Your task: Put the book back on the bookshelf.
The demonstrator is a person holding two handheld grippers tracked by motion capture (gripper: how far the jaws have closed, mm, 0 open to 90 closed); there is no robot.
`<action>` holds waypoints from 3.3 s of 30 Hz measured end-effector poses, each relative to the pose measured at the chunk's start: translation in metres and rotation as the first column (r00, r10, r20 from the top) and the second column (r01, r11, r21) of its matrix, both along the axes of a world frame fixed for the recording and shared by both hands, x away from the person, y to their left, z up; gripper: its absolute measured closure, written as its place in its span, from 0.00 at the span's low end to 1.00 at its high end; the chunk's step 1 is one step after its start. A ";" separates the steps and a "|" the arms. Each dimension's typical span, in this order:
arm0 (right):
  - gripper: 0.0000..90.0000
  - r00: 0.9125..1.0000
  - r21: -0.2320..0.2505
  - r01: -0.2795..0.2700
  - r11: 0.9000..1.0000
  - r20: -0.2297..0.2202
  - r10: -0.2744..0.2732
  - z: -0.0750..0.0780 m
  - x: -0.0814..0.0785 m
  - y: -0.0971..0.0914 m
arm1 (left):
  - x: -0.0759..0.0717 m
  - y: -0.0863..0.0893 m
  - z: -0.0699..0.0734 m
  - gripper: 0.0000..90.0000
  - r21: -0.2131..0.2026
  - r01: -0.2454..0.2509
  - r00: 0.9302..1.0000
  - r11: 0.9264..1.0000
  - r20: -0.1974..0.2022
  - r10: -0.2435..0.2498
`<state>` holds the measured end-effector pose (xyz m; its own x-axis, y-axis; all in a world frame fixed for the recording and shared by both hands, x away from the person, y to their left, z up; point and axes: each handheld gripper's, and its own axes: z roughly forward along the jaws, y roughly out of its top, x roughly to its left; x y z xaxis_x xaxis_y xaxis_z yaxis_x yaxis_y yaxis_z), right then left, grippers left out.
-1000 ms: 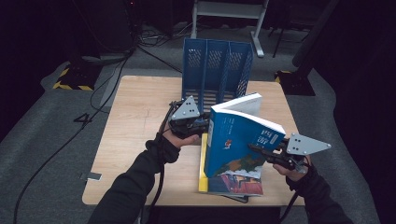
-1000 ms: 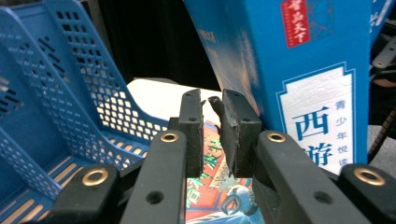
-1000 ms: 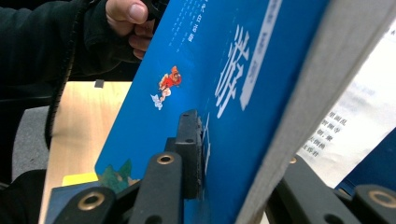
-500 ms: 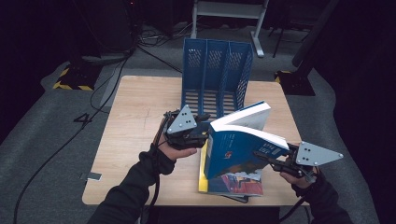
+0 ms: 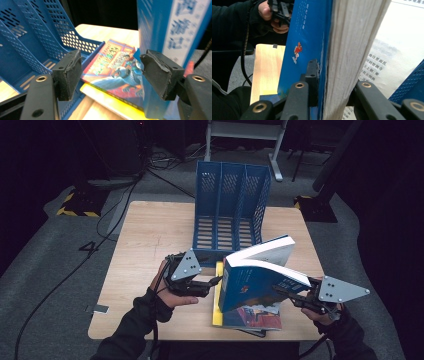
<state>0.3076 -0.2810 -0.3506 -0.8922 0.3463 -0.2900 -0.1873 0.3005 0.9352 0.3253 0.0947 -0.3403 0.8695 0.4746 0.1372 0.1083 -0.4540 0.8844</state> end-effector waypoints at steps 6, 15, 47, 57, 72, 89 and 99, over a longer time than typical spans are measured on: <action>0.80 1.000 0.002 0.011 1.000 0.002 -0.011 0.000 -0.001 -0.002 | -0.010 -0.010 -0.014 0.28 0.008 0.097 0.993 0.995 -0.069 -0.096; 0.76 0.999 0.007 0.037 0.999 0.008 -0.037 0.000 -0.003 -0.007 | -0.001 -0.047 -0.034 0.34 -0.072 0.159 0.981 0.985 -0.099 -0.166; 0.33 0.970 -0.045 0.140 0.989 -0.194 -0.146 -0.033 0.041 -0.015 | 0.016 -0.066 -0.009 0.65 -0.100 0.300 0.949 0.949 0.130 -0.287; 0.42 0.968 -0.056 0.195 0.979 -0.151 -0.201 -0.030 0.052 -0.007 | 0.040 -0.065 -0.008 0.66 -0.116 0.287 0.955 0.951 0.115 -0.274; 0.42 0.969 -0.049 0.177 0.983 -0.168 -0.182 -0.024 0.059 -0.001 | 0.050 -0.062 0.019 0.61 -0.202 0.257 0.966 0.945 0.067 -0.248; 0.42 0.968 -0.049 0.180 0.982 -0.169 -0.186 -0.023 0.058 -0.001 | 0.051 -0.067 0.029 0.66 -0.205 0.239 0.971 0.949 0.025 -0.239; 0.42 0.967 -0.045 0.186 0.982 -0.170 -0.191 -0.023 0.058 -0.001 | 0.052 -0.071 0.030 0.64 -0.222 0.219 0.974 0.950 0.000 -0.225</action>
